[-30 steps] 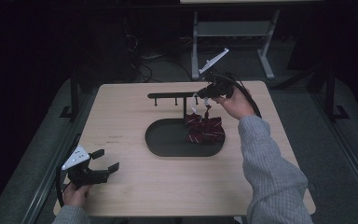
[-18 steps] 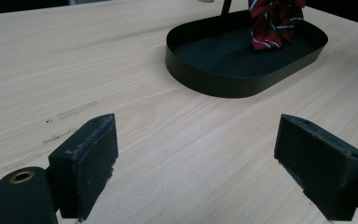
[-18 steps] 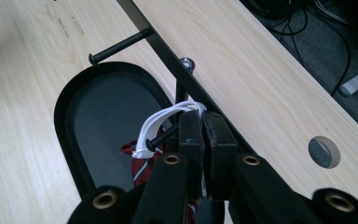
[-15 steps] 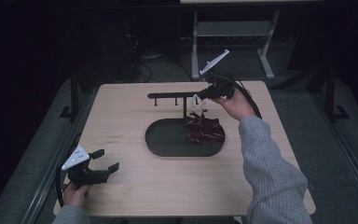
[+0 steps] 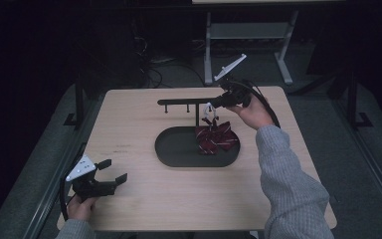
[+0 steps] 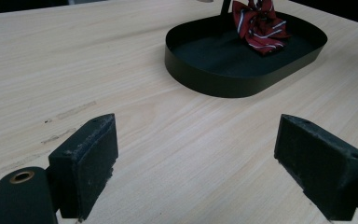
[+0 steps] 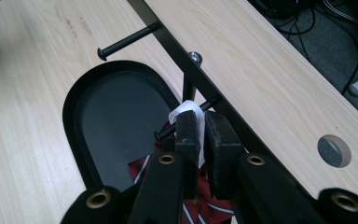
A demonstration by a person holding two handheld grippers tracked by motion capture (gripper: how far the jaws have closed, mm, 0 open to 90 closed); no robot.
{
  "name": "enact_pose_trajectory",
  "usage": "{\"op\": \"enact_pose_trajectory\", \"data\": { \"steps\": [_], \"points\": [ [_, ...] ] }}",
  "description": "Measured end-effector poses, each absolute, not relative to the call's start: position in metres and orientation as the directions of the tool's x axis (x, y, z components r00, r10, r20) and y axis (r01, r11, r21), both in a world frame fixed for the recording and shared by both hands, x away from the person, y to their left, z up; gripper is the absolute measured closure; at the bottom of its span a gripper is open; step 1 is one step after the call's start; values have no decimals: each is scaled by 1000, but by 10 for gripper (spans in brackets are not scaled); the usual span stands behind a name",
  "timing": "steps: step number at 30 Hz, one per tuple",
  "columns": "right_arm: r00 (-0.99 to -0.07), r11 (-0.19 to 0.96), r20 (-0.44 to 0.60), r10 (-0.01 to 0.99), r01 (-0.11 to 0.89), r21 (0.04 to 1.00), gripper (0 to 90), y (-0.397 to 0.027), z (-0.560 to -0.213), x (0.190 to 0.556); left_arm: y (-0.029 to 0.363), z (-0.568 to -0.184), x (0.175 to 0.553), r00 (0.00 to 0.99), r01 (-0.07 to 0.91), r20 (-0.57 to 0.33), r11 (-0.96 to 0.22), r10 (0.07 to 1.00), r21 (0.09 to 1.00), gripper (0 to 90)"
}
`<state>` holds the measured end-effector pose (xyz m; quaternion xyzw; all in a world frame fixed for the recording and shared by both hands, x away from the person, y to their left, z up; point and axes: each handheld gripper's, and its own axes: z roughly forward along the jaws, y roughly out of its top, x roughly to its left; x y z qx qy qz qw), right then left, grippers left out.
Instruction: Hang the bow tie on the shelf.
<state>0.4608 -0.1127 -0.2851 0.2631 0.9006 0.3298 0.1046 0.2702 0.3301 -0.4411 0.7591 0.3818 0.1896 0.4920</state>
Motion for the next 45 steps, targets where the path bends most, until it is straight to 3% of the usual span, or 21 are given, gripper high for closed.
{"op": "enact_pose_trajectory", "data": {
  "steps": [45],
  "points": [
    [-855,608,51,515,407,681,668,-135,-288,430,329,-441,270,636,400,-86,-232,767,887,129]
  ]
}}
